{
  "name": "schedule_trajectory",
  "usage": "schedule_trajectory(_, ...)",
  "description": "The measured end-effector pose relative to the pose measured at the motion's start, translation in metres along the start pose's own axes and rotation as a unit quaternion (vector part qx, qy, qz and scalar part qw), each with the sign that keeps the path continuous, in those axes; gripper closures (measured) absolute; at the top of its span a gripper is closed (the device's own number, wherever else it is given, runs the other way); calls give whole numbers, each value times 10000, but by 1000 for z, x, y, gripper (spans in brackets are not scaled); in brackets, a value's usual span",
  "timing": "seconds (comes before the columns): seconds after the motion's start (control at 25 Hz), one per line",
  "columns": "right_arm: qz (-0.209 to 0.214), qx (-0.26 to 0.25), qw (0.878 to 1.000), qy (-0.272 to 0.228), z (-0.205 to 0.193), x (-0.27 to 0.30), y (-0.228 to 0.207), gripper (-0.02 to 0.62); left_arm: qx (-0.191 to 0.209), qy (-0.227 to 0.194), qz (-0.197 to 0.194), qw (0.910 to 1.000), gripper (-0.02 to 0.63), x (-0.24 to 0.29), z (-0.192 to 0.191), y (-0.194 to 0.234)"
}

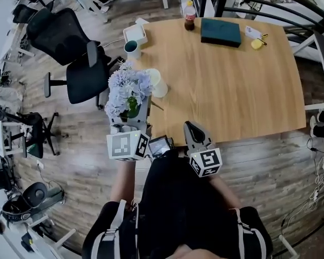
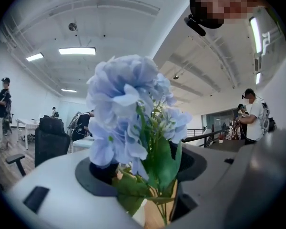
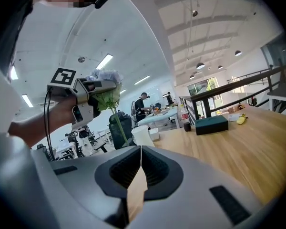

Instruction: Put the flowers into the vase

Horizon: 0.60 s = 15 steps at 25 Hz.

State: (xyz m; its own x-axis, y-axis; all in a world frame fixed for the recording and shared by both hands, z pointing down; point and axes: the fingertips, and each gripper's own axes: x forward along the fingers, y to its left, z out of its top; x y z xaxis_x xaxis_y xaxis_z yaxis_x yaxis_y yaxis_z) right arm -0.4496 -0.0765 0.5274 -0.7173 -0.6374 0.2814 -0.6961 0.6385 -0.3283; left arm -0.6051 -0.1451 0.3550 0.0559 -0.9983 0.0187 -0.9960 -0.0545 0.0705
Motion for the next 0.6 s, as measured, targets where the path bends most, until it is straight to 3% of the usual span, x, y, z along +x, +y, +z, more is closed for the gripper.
schedule_trajectory(0.28, -441, -79, 9988, 176, -8, 2, 11, 577, 803, -714, -234, 9939, 241, 14, 65, 15)
schedule_trajectory(0.44, -645, -68, 9976, 260, -13, 4, 14, 578, 704, -977, -411, 9919, 241, 28, 81, 25)
schedule_trajectory(0.6, -802, -108, 9964, 269, -19, 5, 18, 577, 729, -1032, -535, 9905, 241, 44, 71, 31)
